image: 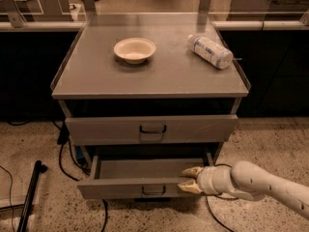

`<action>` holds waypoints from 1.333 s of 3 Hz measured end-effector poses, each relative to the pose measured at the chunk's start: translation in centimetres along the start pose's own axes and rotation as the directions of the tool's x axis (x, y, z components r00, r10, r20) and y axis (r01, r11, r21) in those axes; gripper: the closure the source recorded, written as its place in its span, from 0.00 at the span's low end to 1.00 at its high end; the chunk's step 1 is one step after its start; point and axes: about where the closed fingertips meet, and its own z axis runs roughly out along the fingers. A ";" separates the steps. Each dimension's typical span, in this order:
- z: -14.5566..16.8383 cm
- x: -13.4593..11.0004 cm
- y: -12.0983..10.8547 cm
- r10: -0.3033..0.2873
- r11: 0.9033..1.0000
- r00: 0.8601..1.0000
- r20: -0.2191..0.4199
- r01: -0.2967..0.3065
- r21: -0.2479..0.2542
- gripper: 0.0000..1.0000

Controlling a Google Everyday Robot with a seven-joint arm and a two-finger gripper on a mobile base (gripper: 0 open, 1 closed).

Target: Open middle drawer

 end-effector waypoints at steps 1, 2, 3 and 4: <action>0.0 0.0 0.0 0.000 1.000 1.000 0.000 0.000 0.000 0.20; -1.0 0.9 0.8 0.011 1.000 1.000 0.010 -0.011 0.007 0.43; -3.4 2.6 2.7 0.041 0.999 0.998 0.049 -0.042 0.023 0.66; -7.0 4.1 4.1 0.061 0.996 0.994 0.094 -0.067 0.065 0.90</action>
Offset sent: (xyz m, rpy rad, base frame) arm -0.0328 -0.0274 -0.0010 0.0246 -0.0057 -0.0351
